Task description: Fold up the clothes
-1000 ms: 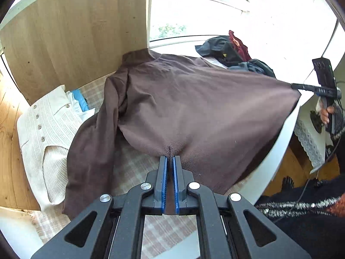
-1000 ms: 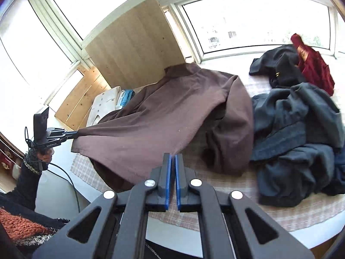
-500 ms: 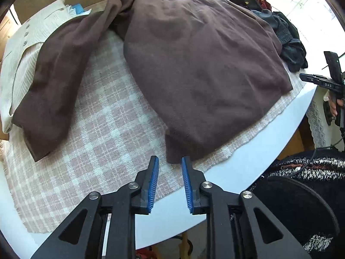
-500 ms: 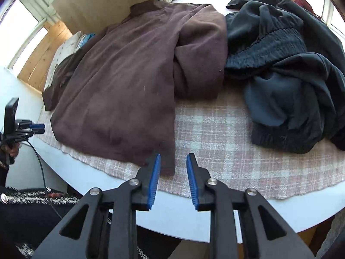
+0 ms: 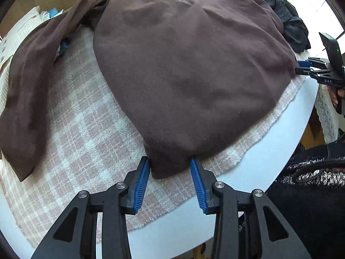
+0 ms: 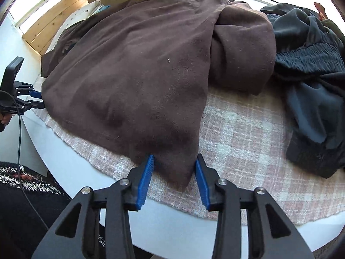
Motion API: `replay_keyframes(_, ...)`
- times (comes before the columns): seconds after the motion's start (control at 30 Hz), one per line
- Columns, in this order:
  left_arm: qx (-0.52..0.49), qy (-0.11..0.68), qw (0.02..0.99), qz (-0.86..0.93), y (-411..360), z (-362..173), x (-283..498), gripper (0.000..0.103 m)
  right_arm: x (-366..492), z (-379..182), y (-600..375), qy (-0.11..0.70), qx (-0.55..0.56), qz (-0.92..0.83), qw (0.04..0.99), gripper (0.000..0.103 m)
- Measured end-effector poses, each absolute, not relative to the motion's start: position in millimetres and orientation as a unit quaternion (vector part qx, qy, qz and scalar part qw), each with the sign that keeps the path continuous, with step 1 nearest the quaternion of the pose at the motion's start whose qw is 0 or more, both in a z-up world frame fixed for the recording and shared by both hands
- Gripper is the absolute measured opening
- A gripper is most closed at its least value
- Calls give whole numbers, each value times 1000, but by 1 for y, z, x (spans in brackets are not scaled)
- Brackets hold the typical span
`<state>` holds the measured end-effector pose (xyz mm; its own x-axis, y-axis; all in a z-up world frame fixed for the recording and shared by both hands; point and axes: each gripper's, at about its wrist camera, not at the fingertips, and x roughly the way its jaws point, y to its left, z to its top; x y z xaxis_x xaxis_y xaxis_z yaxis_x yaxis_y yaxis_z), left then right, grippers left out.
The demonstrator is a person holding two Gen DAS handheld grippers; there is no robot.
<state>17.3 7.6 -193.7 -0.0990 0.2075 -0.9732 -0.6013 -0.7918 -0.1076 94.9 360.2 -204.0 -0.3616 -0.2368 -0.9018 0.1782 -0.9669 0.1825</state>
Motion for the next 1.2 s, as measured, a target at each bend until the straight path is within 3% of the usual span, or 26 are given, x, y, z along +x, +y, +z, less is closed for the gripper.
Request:
replay_keyframes(0.03, -610, 159, 284, 723, 8, -195, 15, 30, 93, -204, 359, -27, 547, -827, 128, 38)
replay_keyframes(0.07, -608, 162, 290, 721, 9, -196, 14, 16, 91, -203, 357, -28, 544, -828, 131, 38)
replay_keyframes(0.1, -605, 167, 296, 720, 10, -196, 14, 12, 88, -198, 359, -34, 539, -831, 134, 35)
replay_keyframes(0.13, -603, 170, 303, 718, 10, -196, 13, 8, 86, -186, 365, -49, 527, -837, 138, 27)
replay_keyframes(0.17, -603, 166, 312, 715, 9, -193, 12, 7, 85, -173, 371, -64, 515, -843, 142, 8)
replay_keyframes(0.27, -589, 120, 331, 727, -1, -162, 1, 7, 79, -136, 390, -108, 477, -859, 153, 7)
replay_keyframes(0.5, -475, 55, 361, 801, -18, -37, -38, 7, 66, -49, 431, -206, 382, -883, 178, 7)
replay_keyframes(0.67, -450, 77, 351, 817, -6, -8, -61, 7, 50, -14, 421, -160, 374, -900, 155, 7)
replay_keyframes(1.03, -508, 79, 355, 781, -21, -27, 26, 7, 116, -38, 416, -207, 439, -859, 163, 7)
replay_keyframes(1.2, -588, 11, 352, 728, -35, -104, 57, 7, 146, -114, 422, -252, 517, -810, 116, 6)
